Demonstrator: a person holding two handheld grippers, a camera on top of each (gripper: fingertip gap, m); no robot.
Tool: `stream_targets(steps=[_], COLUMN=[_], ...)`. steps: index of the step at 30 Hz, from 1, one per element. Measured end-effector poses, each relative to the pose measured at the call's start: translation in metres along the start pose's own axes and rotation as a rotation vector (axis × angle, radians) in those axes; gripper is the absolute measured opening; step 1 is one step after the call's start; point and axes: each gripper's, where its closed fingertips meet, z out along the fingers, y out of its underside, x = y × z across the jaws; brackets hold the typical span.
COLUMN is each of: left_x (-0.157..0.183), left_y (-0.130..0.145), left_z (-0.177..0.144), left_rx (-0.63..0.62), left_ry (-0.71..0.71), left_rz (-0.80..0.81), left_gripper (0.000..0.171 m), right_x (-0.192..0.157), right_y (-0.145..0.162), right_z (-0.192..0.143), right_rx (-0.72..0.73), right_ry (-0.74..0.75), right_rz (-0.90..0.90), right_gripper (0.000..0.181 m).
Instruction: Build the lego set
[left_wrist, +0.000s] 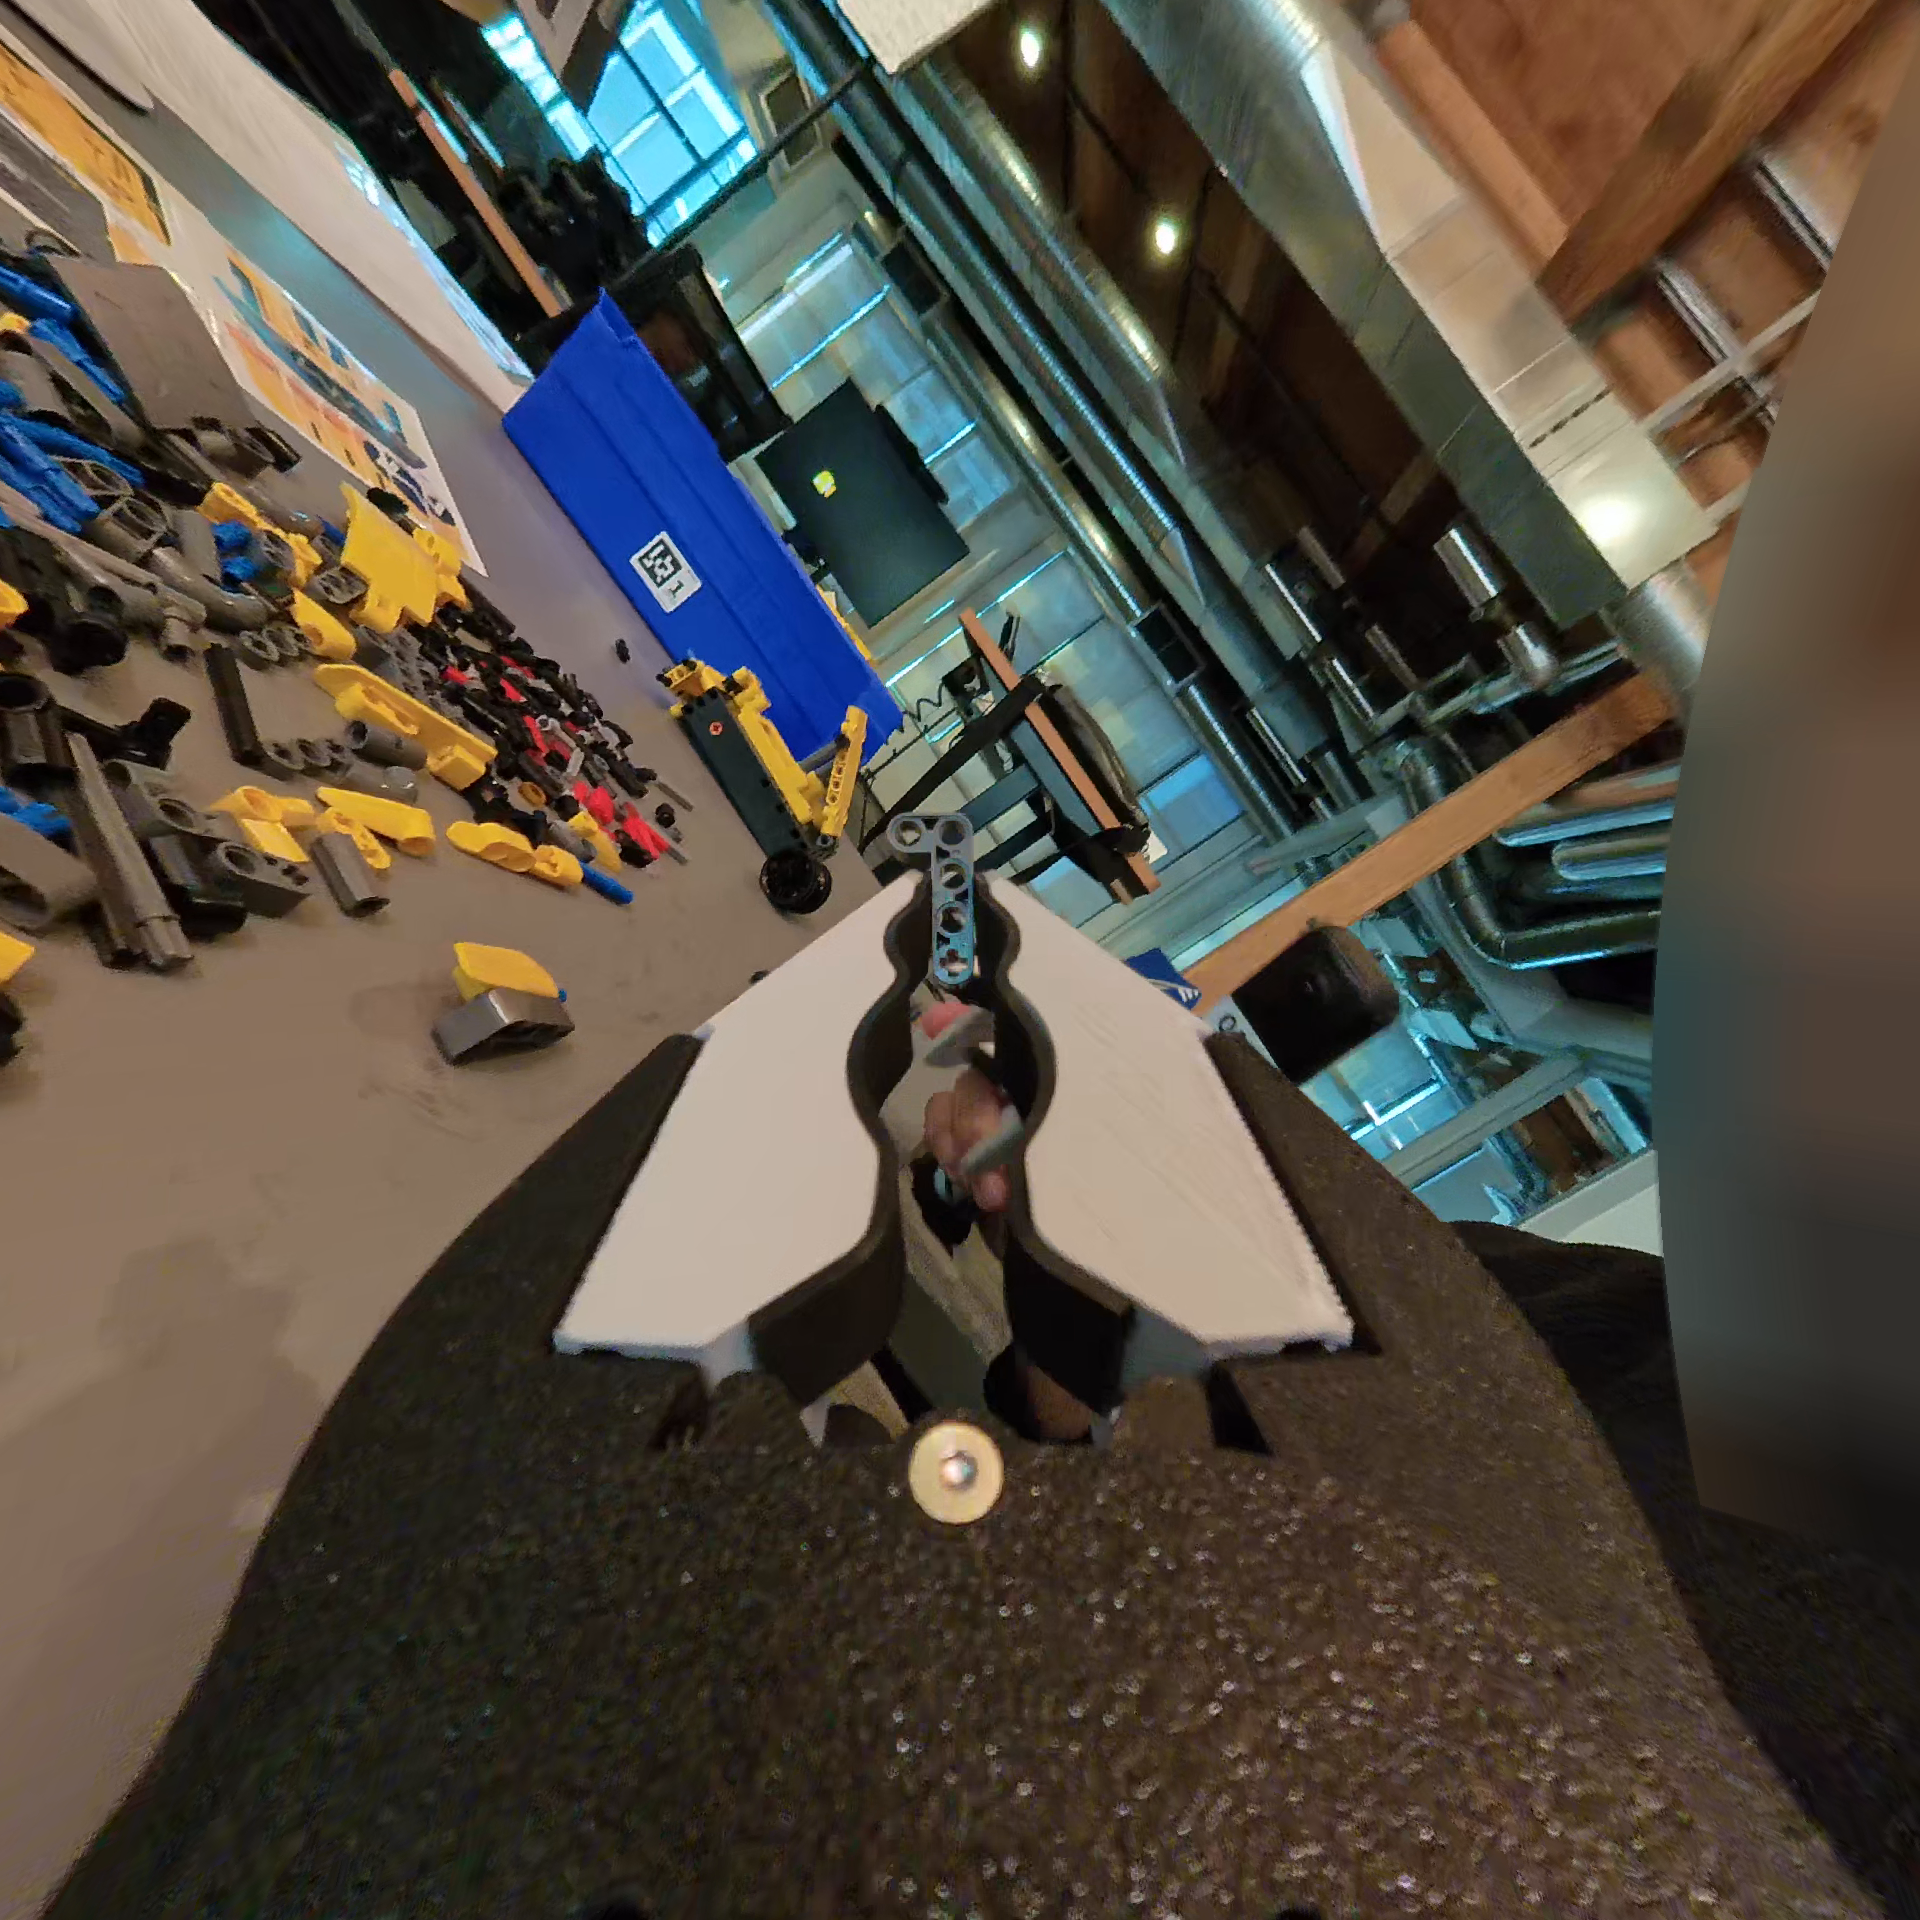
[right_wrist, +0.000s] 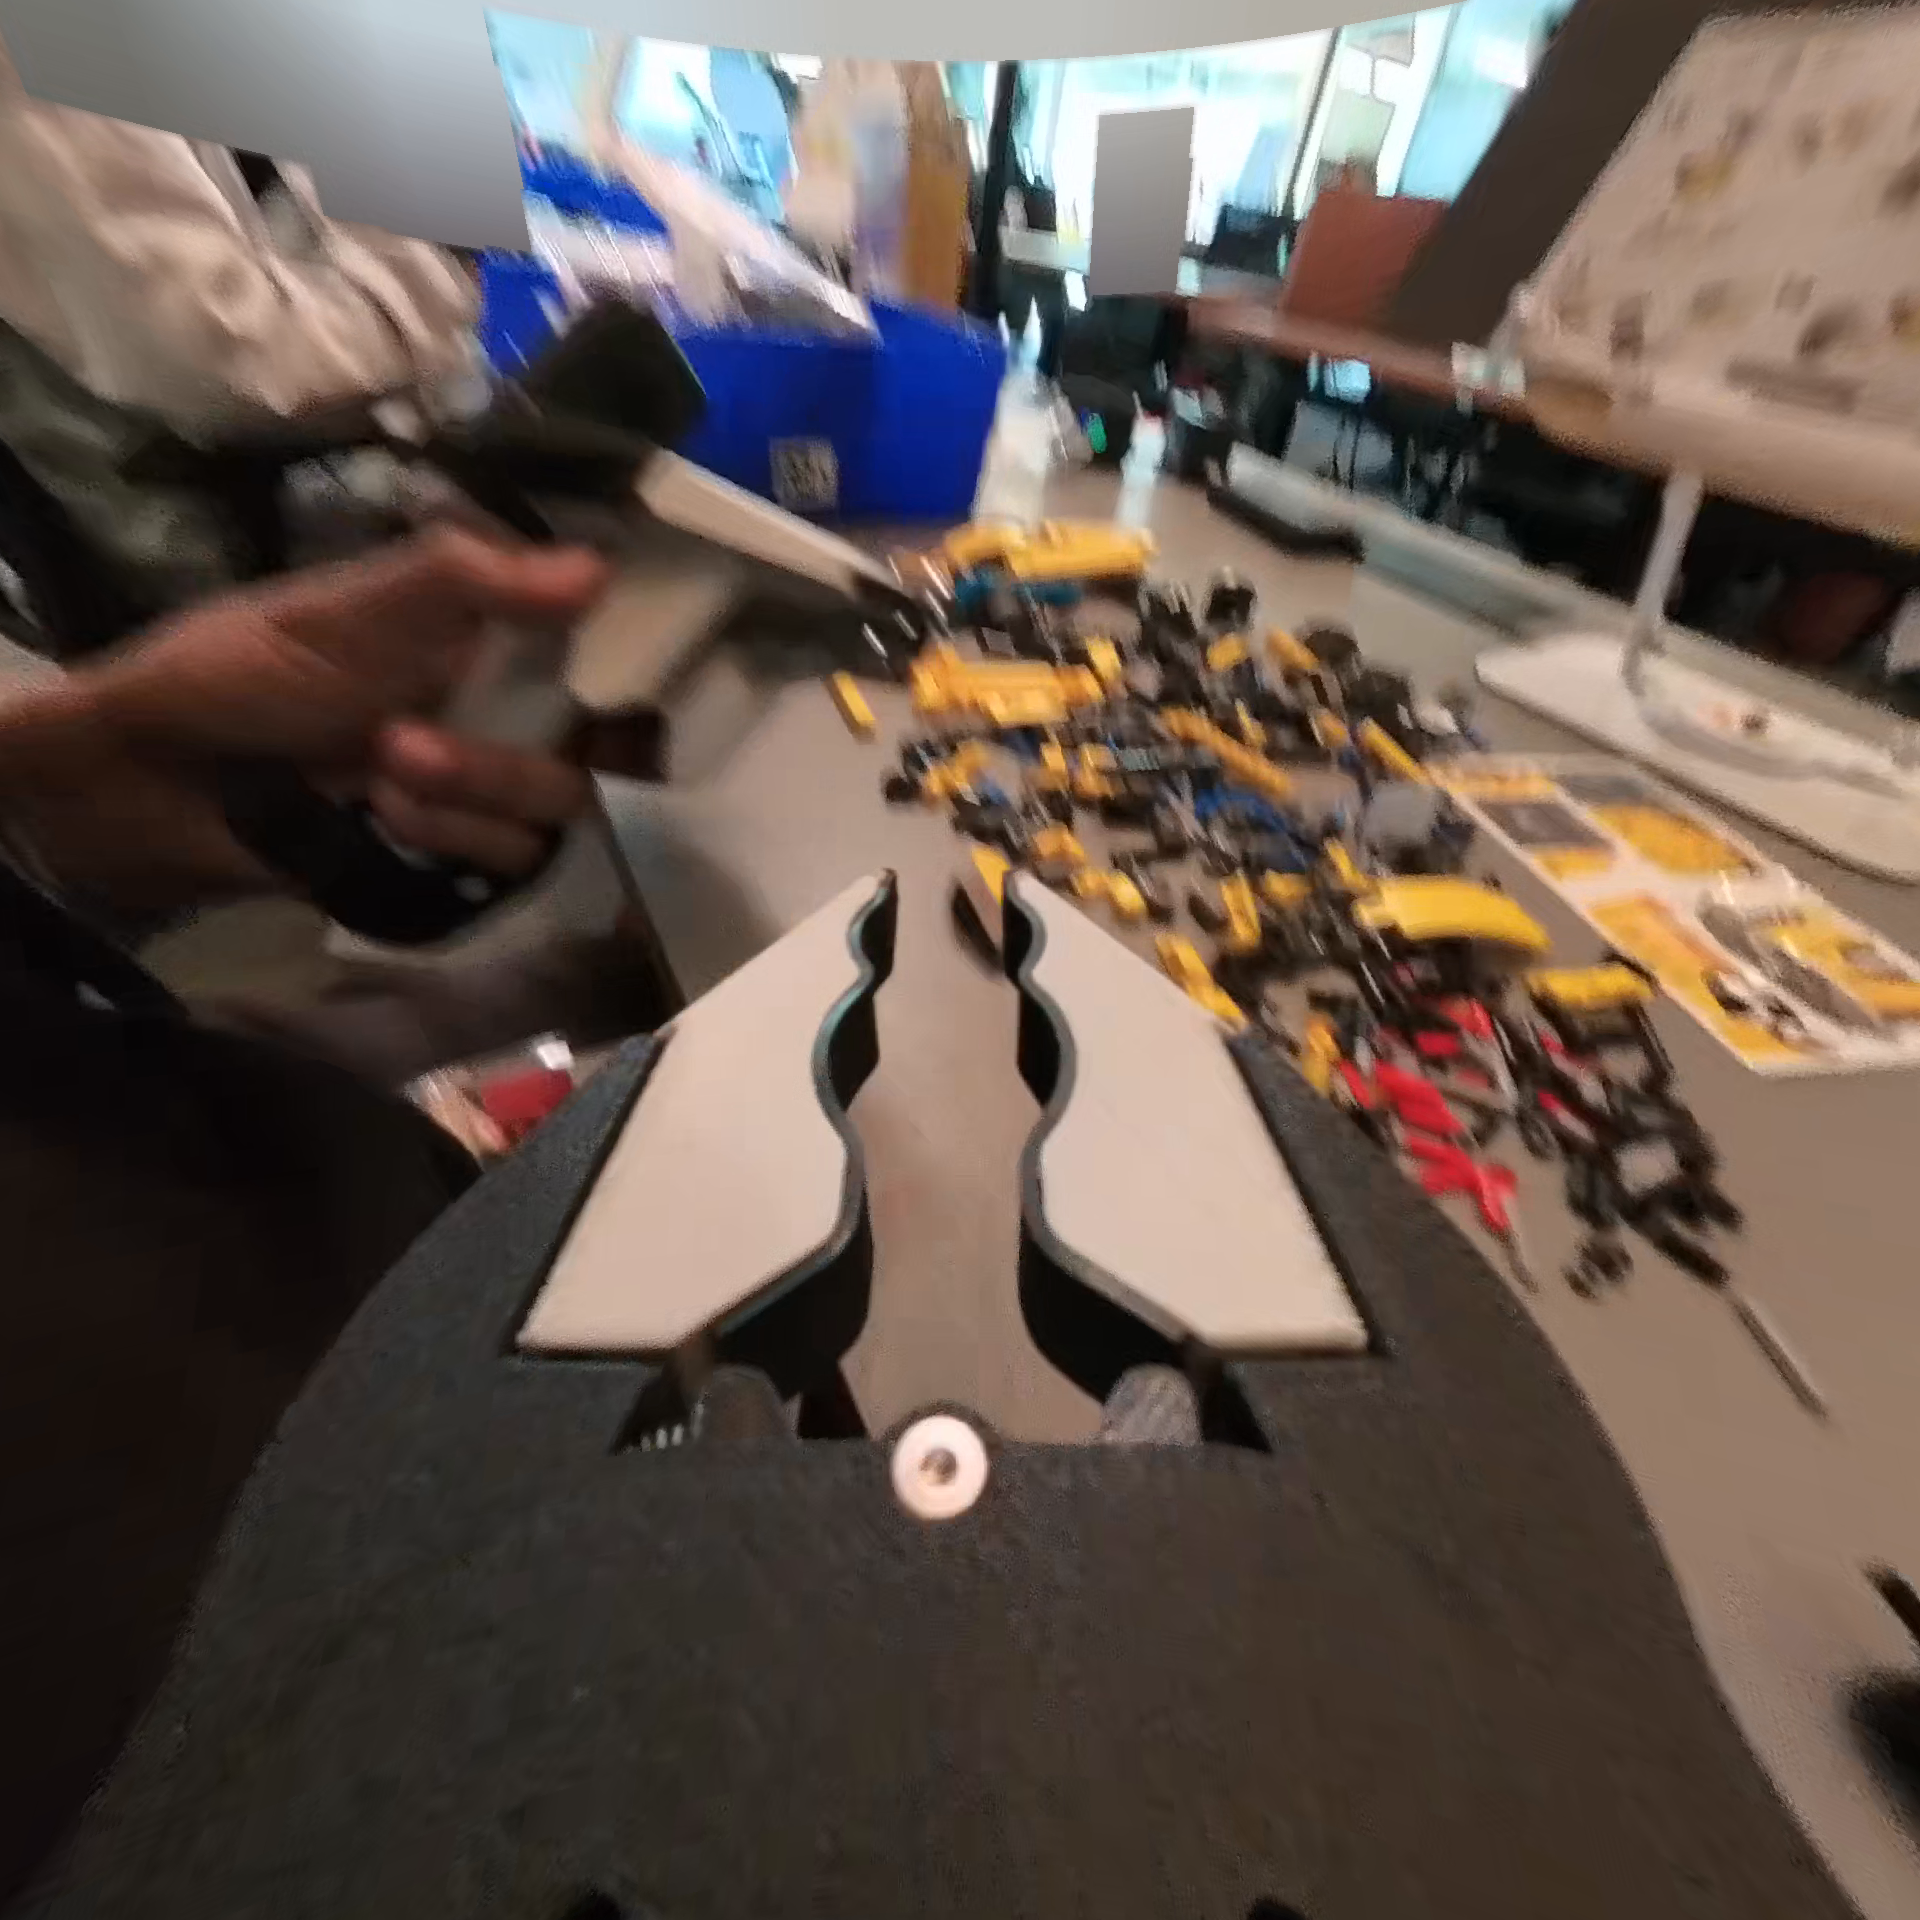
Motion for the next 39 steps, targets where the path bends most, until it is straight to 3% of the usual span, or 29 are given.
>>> stream_targets(steps=[4, 13, 16, 20, 24, 28, 32, 36, 39], left_x=[0.002, 0.008, 0.010, 0.013, 0.009, -0.001, -0.004, 0.000, -0.003], left_y=[0.002, 0.013, 0.014, 0.014, 0.017, 0.016, 0.014, 0.017, 0.016], left_z=[0.008, 0.012, 0.011, 0.008, 0.003, -0.001, -0.002, 0.000, -0.003], left_rx=[0.059, 0.137, 0.131, 0.102, 0.045, 0.077, 0.109, 0.116, 0.109], left_ry=[0.021, 0.053, 0.064, 0.076, 0.063, 0.016, 0.015, 0.049, 0.044], left_rz=[-0.038, -0.101, -0.090, -0.045, -0.012, -0.039, -0.070, -0.094, -0.092], left_gripper=[0.007, 0.007, 0.007, 0.007, 0.008, 0.007, 0.007, 0.007, 0.007], right_x=[-0.030, -0.023, -0.023, -0.028, -0.030, -0.033, -0.033, -0.026, -0.025], right_y=[-0.033, -0.027, -0.028, -0.027, -0.023, -0.023, -0.025, -0.027, -0.025], right_z=[0.015, 0.042, 0.043, 0.041, 0.037, 0.037, 0.045, 0.052, 0.054], right_rx=[0.162, 0.088, 0.084, 0.069, 0.043, 0.067, 0.070, 0.032, -0.006], right_ry=[-0.016, 0.105, 0.125, 0.075, -0.048, -0.120, -0.008, 0.165, 0.176], right_rz=[-0.022, -0.026, -0.076, -0.084, 0.027, 0.098, -0.057, -0.299, -0.326], right_gripper=[0.018, 0.023, 0.009, 0.000, 0.000, 0.000, 0.031, 0.020, 0.013])
